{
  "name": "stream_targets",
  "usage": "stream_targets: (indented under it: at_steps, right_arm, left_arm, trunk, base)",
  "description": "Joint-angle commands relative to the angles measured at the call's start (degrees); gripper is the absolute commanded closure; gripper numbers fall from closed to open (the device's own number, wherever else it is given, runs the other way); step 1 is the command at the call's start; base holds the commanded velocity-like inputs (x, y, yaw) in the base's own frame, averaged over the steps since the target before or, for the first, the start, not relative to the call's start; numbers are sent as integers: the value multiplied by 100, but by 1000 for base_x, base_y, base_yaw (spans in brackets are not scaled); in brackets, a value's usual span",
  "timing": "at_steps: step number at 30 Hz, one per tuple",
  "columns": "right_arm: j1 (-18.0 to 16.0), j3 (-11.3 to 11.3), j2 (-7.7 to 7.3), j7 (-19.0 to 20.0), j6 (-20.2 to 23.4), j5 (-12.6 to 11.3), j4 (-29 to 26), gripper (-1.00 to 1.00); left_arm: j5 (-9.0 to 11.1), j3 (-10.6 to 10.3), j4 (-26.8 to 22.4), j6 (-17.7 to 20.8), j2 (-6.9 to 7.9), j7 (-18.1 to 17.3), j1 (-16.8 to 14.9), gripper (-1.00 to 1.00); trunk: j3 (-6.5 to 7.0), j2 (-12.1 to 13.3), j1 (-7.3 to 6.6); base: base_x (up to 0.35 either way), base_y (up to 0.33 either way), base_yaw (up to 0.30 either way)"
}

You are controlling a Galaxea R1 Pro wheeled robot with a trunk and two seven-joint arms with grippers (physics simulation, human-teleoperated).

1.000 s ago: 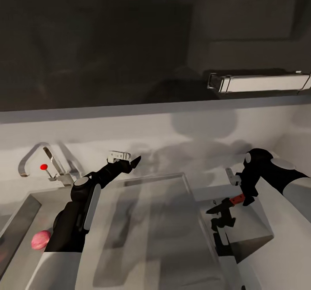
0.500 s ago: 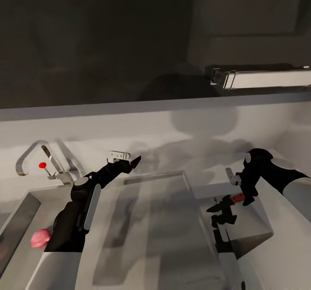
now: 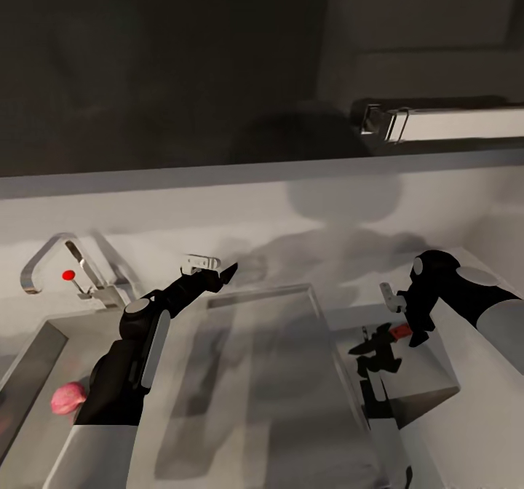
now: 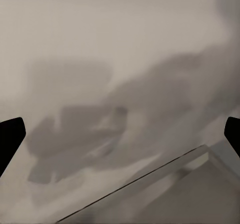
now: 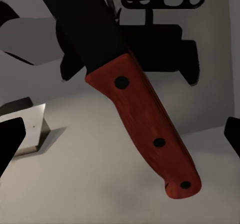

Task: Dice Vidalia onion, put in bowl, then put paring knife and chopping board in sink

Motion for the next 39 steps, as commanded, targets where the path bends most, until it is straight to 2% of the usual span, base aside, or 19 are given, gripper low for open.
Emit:
stream_targets:
  at_steps: [1, 8, 15, 18, 25, 31, 39]
  right_arm:
    - [-7, 28, -7, 13, 61, -6, -12, -100]
    - [-7, 28, -7, -3, 60, -6, -12, -100]
    - [-6, 28, -7, -13, 55, -6, -12, -100]
    - [-6, 28, -7, -14, 59, -6, -12, -100]
    - [-6, 28, -7, -20, 68, -6, -12, -100]
    - [-6, 28, -7, -24, 72, -6, -12, -100]
    - [-6, 28, -7, -31, 72, -6, -12, -100]
  left_arm:
    - [10, 10, -7, 46, -5, -24, -6, -100]
    - [10, 4, -13, 49, -5, -28, -6, -100]
    - [10, -356, -48, 54, -5, -33, -6, -100]
    - [10, -429, -48, 55, -5, -33, -6, -100]
    - [10, -499, -50, 55, -5, -33, -6, -100]
    - [10, -697, -47, 55, -5, -33, -6, -100]
    - [10, -730, -46, 55, -5, -33, -6, -100]
  trunk:
    - [-21, -13, 3]
    - [-45, -13, 3]
    - [-46, -13, 3]
    - [-47, -13, 3]
    - [-62, -13, 3]
    - [-111, -13, 3]
    - [-170, -13, 3]
  base:
    - [0, 0, 0]
    - [0, 0, 0]
    - [0, 0, 0]
    - [0, 0, 0]
    - [0, 0, 0]
    - [0, 0, 0]
    - [0, 0, 0]
